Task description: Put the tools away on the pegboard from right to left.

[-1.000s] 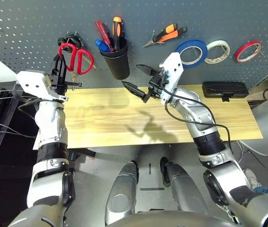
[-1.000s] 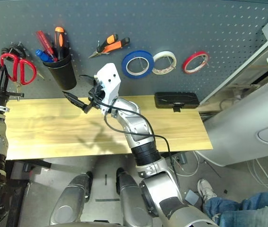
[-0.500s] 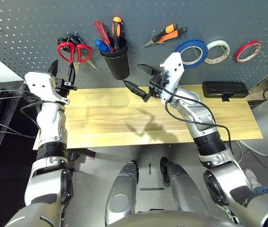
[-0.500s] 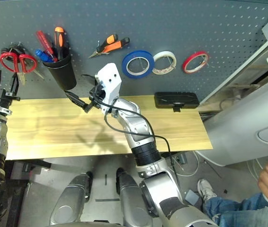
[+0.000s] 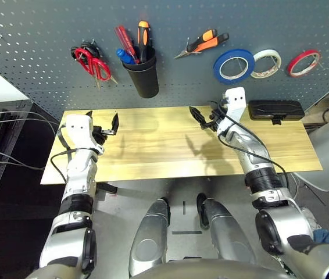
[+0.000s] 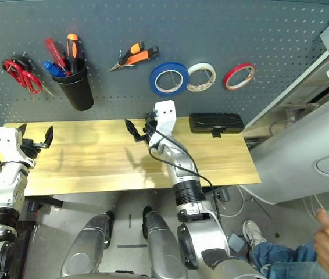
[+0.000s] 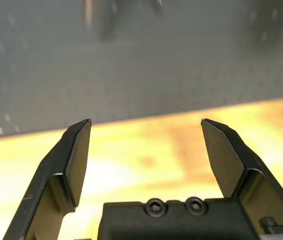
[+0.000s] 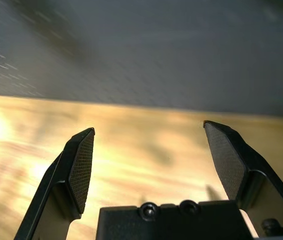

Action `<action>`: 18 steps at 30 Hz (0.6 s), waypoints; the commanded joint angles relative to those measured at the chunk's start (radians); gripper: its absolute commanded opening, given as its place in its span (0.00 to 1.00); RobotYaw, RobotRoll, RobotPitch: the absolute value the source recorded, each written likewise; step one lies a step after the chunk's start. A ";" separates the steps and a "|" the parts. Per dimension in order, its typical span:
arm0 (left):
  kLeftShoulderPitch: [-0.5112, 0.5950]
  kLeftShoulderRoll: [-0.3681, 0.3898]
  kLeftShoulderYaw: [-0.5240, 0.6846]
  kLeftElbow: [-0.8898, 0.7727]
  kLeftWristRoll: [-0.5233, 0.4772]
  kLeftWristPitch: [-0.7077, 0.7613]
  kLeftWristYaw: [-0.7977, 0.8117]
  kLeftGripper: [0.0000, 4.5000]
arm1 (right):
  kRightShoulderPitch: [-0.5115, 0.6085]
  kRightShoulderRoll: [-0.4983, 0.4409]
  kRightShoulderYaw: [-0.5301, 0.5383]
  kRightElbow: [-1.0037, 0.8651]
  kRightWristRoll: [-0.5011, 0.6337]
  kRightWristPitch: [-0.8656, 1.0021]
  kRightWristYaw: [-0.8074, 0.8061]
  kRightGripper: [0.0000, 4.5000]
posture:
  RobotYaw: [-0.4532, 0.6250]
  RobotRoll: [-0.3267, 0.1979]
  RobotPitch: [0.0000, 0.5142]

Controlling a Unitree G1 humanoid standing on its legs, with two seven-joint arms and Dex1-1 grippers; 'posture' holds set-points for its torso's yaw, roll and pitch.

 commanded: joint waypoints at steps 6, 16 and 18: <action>0.021 -0.044 -0.062 0.003 0.029 0.055 -0.023 1.00 | 0.032 -0.043 -0.055 0.099 -0.017 -0.046 -0.088 1.00 | 0.46 0.62 0.48; -0.018 -0.084 -0.122 0.081 0.066 0.082 -0.027 1.00 | 0.078 -0.140 -0.110 0.138 -0.023 -0.054 -0.144 1.00 | 0.43 0.62 0.46; -0.031 -0.091 -0.139 0.109 0.082 0.084 -0.030 1.00 | 0.084 -0.163 -0.122 0.152 -0.026 -0.062 -0.145 1.00 | 0.42 0.62 0.45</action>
